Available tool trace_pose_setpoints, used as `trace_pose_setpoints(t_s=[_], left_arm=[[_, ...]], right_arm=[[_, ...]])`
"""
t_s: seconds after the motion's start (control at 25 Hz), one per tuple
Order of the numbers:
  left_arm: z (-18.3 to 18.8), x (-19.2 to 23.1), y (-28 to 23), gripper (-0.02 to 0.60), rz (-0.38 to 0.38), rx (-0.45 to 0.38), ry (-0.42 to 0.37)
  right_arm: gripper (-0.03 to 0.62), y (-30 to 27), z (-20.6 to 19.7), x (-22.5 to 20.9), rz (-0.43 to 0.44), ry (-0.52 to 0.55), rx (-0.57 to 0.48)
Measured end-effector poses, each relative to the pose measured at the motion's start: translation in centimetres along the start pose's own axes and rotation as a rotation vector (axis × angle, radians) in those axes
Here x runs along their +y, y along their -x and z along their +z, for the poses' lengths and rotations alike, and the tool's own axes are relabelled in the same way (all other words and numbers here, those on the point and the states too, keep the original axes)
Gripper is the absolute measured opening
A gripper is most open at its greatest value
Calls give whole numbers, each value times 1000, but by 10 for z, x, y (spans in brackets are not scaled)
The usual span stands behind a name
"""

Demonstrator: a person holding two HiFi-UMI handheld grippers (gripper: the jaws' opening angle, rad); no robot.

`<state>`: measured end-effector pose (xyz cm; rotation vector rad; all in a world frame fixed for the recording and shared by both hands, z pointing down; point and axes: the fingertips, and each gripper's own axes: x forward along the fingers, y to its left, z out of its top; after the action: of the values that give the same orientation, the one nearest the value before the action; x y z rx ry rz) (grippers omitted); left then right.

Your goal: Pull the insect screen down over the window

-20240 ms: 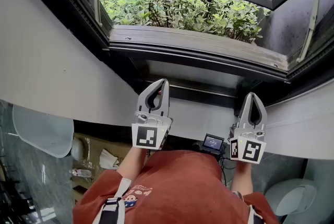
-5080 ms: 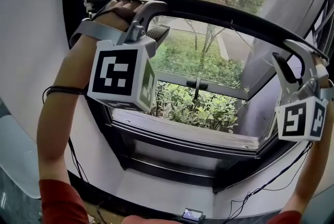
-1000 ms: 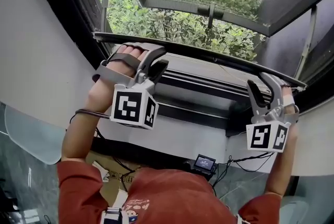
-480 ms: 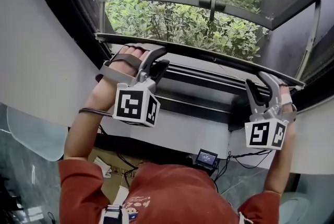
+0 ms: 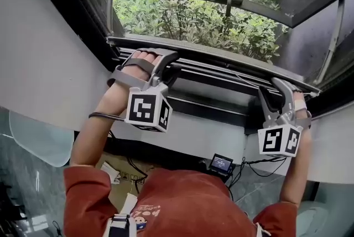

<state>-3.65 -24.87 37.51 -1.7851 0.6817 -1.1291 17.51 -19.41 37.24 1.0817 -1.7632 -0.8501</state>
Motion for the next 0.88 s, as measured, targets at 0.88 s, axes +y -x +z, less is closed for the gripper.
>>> trace_pose_setpoints(t_s=[0.88], left_arm=[[-5,-38,-17,156,-25,-21,78]], right_arm=[[160,-13,-17,36,40,-76,22]])
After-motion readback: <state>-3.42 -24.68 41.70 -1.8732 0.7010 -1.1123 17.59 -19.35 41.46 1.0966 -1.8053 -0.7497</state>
